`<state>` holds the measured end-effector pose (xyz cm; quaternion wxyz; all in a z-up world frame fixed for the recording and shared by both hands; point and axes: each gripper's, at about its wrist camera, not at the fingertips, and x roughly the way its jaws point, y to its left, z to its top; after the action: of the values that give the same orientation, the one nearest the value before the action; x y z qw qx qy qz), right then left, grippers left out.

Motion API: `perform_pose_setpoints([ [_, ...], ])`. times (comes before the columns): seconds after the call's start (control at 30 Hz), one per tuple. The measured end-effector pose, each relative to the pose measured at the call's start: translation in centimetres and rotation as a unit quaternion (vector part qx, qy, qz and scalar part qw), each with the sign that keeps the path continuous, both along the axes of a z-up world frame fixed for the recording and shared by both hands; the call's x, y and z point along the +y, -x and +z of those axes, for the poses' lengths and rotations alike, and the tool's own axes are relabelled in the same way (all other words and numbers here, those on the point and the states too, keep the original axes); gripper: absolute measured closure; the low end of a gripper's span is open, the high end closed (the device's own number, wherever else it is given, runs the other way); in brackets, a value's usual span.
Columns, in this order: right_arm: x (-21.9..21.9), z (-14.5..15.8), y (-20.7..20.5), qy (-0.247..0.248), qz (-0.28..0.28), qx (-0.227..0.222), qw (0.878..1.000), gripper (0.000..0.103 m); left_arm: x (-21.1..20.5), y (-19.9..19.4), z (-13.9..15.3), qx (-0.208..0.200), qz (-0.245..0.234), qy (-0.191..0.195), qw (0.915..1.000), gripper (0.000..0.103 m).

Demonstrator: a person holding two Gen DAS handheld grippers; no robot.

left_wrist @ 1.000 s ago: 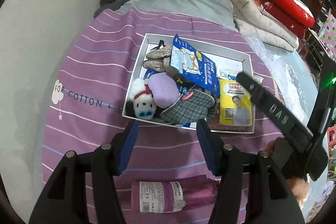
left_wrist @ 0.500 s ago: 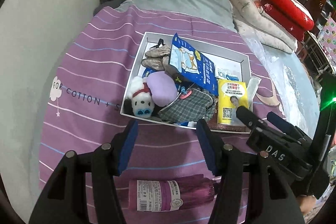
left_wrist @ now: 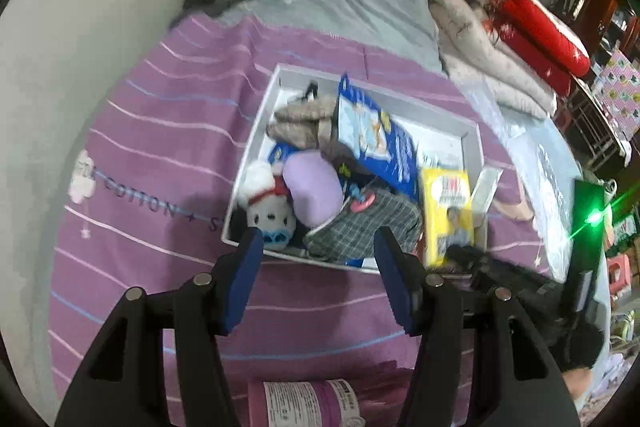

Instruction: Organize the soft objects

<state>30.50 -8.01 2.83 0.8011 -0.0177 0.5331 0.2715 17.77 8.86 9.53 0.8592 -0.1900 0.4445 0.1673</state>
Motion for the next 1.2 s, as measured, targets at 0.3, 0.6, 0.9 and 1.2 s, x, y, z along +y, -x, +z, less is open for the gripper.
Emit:
perform_pose_setpoints([
  [0.3, -0.3, -0.4, -0.9, -0.057, -0.039, -0.036, 0.997, 0.089, 0.1, -1.6, -3.0, 0.010, -0.018, 0.065, 0.9977, 0.044],
  [0.6, -4.0, 3.3, -1.5, -0.137, -0.091, -0.072, 0.984, 0.073, -1.5, -2.5, -3.1, -0.023, -0.051, 0.057, 0.9968, 0.045],
  [0.9, -5.5, -0.4, -6.2, -0.162, -0.144, -0.021, 0.976, 0.070, -3.2, -4.7, -4.3, -0.019, -0.081, 0.030, 0.9961, 0.063],
  [1.2, -6.8, -0.5, -6.1, -0.258, -0.155, -0.041, 0.953, 0.103, -2.6, -4.3, -4.3, -0.029, -0.060, 0.024, 0.9975, 0.063],
])
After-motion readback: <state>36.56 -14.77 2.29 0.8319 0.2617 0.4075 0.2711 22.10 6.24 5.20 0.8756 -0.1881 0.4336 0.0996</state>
